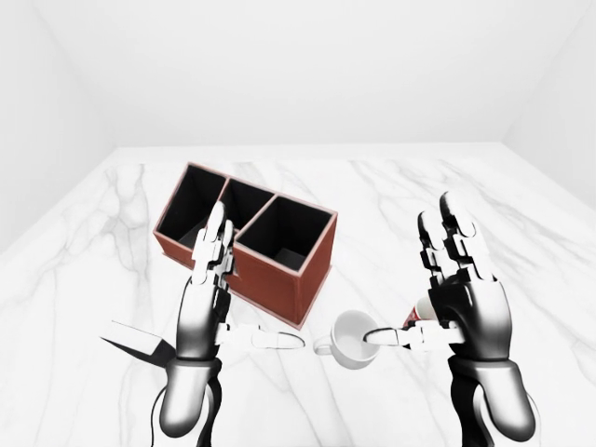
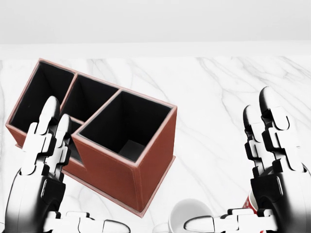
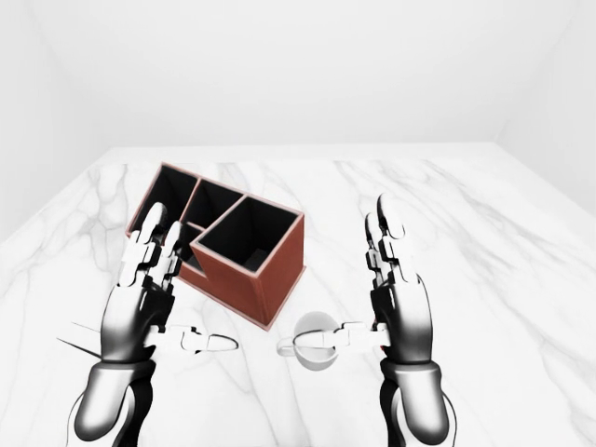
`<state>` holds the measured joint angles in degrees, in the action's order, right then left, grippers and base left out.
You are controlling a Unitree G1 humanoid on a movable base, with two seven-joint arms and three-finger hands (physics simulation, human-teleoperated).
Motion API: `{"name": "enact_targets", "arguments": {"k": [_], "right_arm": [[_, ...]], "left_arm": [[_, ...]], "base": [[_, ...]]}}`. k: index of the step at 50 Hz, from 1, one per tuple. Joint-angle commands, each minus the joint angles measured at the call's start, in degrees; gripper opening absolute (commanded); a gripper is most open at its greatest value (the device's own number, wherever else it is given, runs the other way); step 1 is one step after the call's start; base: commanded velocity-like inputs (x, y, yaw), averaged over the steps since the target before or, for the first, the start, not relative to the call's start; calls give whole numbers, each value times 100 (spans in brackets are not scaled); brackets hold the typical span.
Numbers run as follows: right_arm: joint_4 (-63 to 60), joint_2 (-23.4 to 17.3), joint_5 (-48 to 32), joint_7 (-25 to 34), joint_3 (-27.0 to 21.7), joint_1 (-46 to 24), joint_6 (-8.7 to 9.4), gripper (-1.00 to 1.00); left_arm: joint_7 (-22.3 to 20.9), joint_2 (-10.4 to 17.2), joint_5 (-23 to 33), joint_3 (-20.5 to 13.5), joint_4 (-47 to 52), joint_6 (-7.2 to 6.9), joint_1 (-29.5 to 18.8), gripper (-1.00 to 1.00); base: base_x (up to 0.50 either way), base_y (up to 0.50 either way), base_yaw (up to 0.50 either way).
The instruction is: Pick up the red mug and place it to the right of the caddy.
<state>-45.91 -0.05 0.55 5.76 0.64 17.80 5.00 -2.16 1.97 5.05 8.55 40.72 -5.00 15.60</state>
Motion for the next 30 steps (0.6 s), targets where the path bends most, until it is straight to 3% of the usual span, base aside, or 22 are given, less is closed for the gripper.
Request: {"name": "enact_targets", "arguments": {"k": [1, 18, 30], "right_arm": [[-62, 8, 37, 18, 10, 30, 0, 95], [-41, 23, 88, -22, -13, -7, 0, 95], [33, 6, 142, 1, 20, 2, 0, 95]], "left_arm": [[0, 11, -4, 6, 3, 0, 57, 100], [-1, 17, -3, 11, 52, 0, 70, 100], [-3, 12, -16, 1, 46, 0, 52, 100]], "base": [[48, -32, 0], [45, -33, 0], [0, 0, 0]]}}
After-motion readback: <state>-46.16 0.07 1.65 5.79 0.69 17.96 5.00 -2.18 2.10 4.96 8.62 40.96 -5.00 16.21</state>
